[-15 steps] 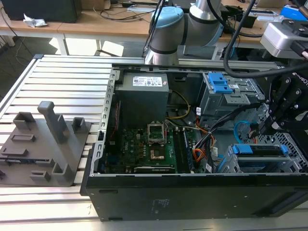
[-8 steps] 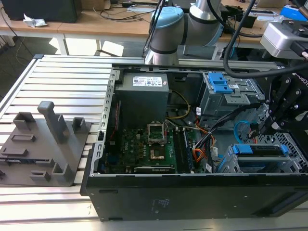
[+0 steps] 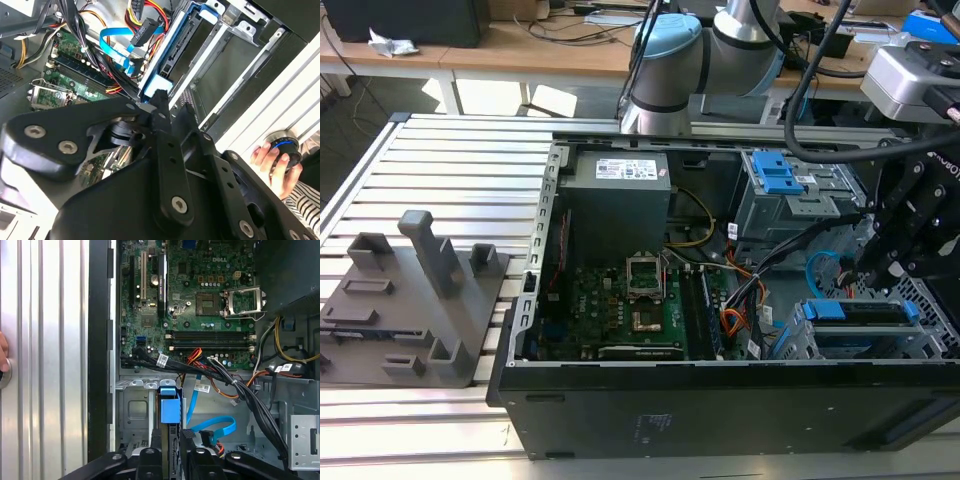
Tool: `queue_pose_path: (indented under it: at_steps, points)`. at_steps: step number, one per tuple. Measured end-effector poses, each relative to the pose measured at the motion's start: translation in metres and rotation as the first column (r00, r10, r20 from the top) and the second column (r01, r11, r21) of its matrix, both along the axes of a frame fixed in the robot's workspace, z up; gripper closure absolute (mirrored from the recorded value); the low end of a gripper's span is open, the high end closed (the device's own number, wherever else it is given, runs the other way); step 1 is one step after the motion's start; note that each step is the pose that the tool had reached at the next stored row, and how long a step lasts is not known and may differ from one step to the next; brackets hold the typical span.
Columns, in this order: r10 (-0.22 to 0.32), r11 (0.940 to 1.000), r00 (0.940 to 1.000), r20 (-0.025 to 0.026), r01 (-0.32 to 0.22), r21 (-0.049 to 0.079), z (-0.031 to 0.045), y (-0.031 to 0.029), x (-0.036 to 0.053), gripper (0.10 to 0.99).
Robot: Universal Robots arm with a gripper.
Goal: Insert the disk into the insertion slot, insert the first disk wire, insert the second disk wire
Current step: 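Insert the first disk wire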
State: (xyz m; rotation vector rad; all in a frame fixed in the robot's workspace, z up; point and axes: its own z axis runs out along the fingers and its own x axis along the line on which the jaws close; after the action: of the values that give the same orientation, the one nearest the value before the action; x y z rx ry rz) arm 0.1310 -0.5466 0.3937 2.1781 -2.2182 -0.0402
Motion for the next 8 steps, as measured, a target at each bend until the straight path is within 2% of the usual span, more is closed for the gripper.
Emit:
queue_pose_path:
  at_steps: [1,5,6,8]
  points:
    - [0.000,1.0000,1.0000,0.0000,0.000,0.000,0.0000,0.0000,0.0000,0.784]
    - [0.000,1.0000,1.0000,-0.0009,0.000,0.000,-0.0004,0.0008,0.0042,0.784]
    - [0.000,1.0000,1.0000,-0.0026,0.000,0.000,-0.0015,0.0023,0.0082,0.784]
    - [-0.001,1.0000,1.0000,-0.0062,0.001,0.000,-0.0055,0.0098,0.0186,0.784]
